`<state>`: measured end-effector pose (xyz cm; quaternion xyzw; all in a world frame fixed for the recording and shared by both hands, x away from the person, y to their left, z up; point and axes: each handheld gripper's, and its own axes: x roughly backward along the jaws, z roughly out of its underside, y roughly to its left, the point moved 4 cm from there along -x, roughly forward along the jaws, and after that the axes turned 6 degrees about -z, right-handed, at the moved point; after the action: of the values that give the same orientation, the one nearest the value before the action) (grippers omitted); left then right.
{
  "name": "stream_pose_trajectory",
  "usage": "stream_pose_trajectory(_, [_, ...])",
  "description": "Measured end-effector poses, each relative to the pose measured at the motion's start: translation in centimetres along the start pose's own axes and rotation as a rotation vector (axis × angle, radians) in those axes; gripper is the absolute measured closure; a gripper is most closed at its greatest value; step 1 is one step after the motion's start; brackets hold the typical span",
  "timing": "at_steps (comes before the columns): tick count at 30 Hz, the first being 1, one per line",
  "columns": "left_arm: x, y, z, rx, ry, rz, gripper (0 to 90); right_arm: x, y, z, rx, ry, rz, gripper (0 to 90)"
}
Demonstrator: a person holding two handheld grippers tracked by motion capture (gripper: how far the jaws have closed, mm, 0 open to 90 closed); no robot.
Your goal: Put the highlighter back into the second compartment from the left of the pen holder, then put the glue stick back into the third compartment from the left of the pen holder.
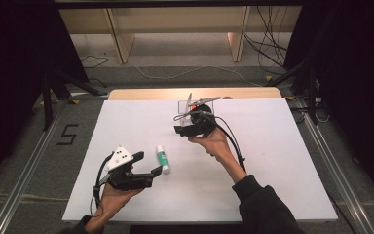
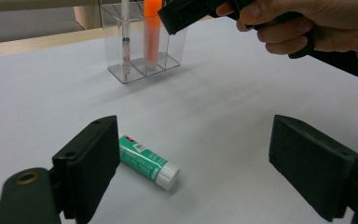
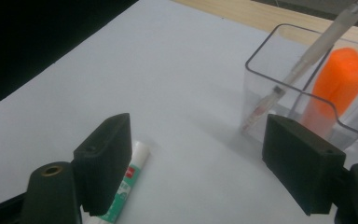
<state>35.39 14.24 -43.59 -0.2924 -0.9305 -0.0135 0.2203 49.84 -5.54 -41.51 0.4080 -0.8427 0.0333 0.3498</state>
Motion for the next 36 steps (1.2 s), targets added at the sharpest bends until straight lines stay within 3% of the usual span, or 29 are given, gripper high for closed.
stream_pose_trajectory(6, [0.0, 0.2, 0.1, 0.010, 0.009, 0.001, 15.9, -1.0, 0.6, 0.4, 0.013, 0.033, -0.022, 24.7])
stream_pose_trajectory(24, [0.2, 0.5, 0.2, 0.016, 0.006, -0.009, 15.8, -2.3, 1.7, 0.6, 0.011, 0.059, -0.052, 24.7])
stream_pose_trajectory(36, [0.5, 0.3, 0.2, 0.015, 0.004, -0.009, 15.9, -3.4, 2.5, 1.1, 0.010, 0.122, -0.084, 25.3])
